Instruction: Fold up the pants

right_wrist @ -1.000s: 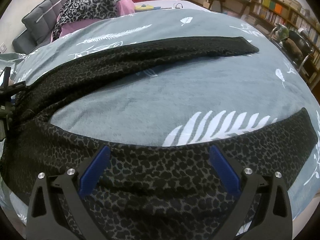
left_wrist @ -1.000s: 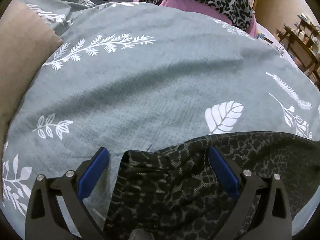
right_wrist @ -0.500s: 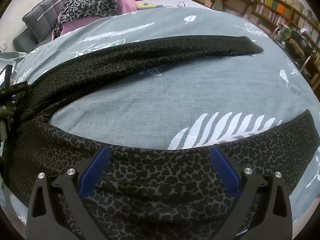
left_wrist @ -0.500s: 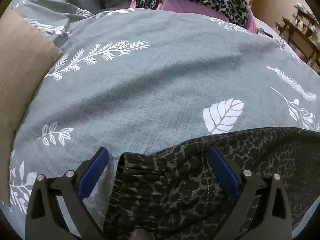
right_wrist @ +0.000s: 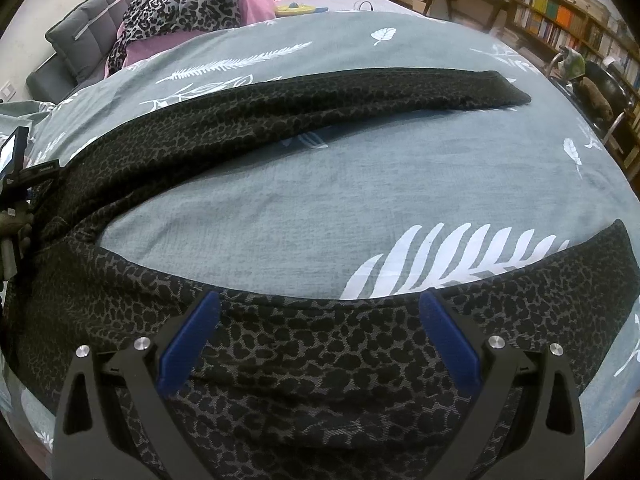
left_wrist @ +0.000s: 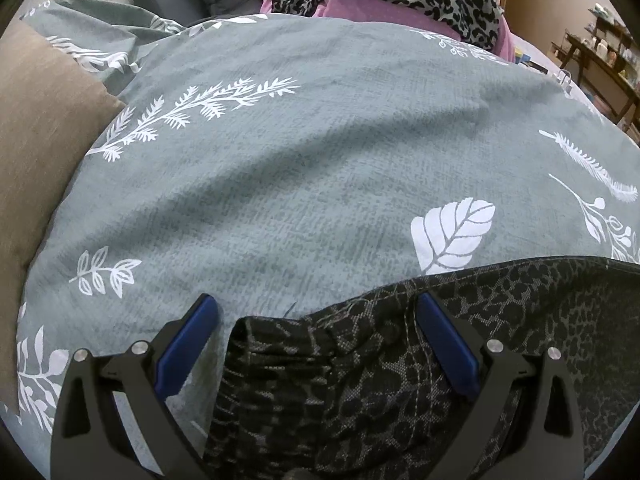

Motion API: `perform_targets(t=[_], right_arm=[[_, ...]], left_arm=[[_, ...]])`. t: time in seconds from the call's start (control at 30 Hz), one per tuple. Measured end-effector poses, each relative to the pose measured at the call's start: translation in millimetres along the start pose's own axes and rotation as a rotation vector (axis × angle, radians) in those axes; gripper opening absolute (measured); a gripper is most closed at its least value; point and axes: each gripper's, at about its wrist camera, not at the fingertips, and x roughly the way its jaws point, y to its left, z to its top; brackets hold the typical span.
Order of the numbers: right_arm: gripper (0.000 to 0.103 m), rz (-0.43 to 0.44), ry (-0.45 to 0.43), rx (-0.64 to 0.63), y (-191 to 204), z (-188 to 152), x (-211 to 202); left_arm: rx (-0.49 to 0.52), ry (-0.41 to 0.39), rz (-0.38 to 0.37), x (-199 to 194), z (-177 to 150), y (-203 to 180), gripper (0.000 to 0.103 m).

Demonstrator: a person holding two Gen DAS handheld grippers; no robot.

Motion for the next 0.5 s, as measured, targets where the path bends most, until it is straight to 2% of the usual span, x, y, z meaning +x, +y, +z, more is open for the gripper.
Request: perform_targets(t=[0.3,0.37,0.47,0.5], right_arm=[[0.101,0.001,0.006,0.0,1,0,4],[0.101,0.0,0.005,0.0,1,0,5],[0.101,-0.007,0.0,0.009,-1,1,5],[0.101,-0.01,-0.003,0.011,-2,2,5]], left_arm=[[0.019,-0.004,-0.005,1,-1,-4,0.096],[0.032,-0.004,-0.021,0,0,-5,0.088],[0.062,-0.013,-0.039,-6,-2,-11,0.07],[0.066,-0.015,-0.044,-10,-3,-12,0.06]])
